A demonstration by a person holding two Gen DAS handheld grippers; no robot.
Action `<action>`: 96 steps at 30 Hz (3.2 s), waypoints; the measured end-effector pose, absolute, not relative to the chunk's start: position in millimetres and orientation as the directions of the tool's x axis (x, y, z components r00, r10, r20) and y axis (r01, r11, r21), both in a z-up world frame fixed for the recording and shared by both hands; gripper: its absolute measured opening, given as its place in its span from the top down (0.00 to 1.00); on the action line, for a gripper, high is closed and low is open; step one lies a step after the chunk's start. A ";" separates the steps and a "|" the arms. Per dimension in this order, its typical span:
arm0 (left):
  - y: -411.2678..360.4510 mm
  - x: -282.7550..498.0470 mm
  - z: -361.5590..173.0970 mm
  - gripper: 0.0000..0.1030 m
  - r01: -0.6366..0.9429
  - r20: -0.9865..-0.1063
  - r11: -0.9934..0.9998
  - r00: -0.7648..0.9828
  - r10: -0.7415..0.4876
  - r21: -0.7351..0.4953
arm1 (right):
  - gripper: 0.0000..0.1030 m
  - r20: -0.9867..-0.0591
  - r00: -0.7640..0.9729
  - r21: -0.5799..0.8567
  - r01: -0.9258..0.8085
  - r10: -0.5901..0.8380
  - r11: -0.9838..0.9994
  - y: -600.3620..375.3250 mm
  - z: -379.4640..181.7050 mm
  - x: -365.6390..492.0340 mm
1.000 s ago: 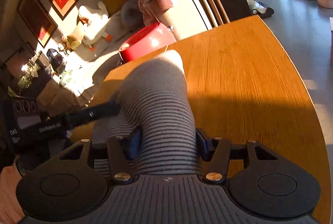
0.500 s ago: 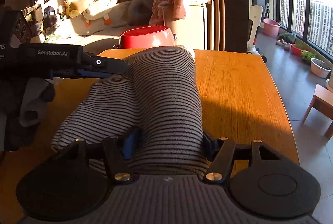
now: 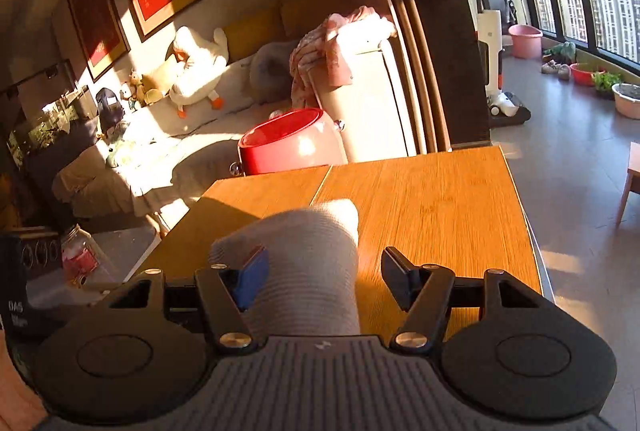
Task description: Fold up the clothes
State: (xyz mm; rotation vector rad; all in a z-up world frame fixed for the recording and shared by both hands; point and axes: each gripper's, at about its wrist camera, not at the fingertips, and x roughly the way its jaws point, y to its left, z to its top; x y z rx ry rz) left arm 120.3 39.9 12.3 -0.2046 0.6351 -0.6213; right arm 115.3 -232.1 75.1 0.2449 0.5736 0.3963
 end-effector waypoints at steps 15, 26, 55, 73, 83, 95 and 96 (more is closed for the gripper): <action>33.2 117.7 4.1 0.30 0.512 -0.463 0.782 0.631 -0.623 -0.355 | 0.51 -0.579 0.698 0.351 -0.254 0.422 0.901 -209.6 26.3 190.9; 36.7 119.1 1.4 0.29 0.508 -0.457 0.775 0.626 -0.632 -0.375 | 0.22 -0.545 0.801 0.130 -0.214 0.250 0.968 -201.4 46.8 137.4; 46.9 114.6 -11.0 0.39 0.325 -0.555 0.855 0.656 -0.512 -0.404 | 0.46 -0.531 0.764 0.236 -0.281 0.365 0.930 -192.6 7.4 87.6; 116.5 208.9 -17.1 0.26 0.169 -0.547 0.914 0.756 -0.360 -0.368 | 0.31 -0.517 0.729 0.259 -0.366 0.448 0.894 -116.1 0.2 215.1; 118.2 214.3 -18.6 0.26 0.173 -0.534 0.912 0.764 -0.362 -0.372 | 0.25 -0.524 0.705 0.314 -0.362 0.478 0.878 -121.8 -2.1 237.0; 116.2 212.3 -18.2 0.33 0.168 -0.535 0.906 0.760 -0.370 -0.388 | 0.18 -0.509 0.747 0.220 -0.367 0.427 0.904 -114.4 3.5 241.4; 115.2 211.0 -17.7 0.34 0.169 -0.536 0.906 0.759 -0.370 -0.387 | 0.18 -0.507 0.752 0.205 -0.369 0.421 0.907 -112.9 4.1 240.8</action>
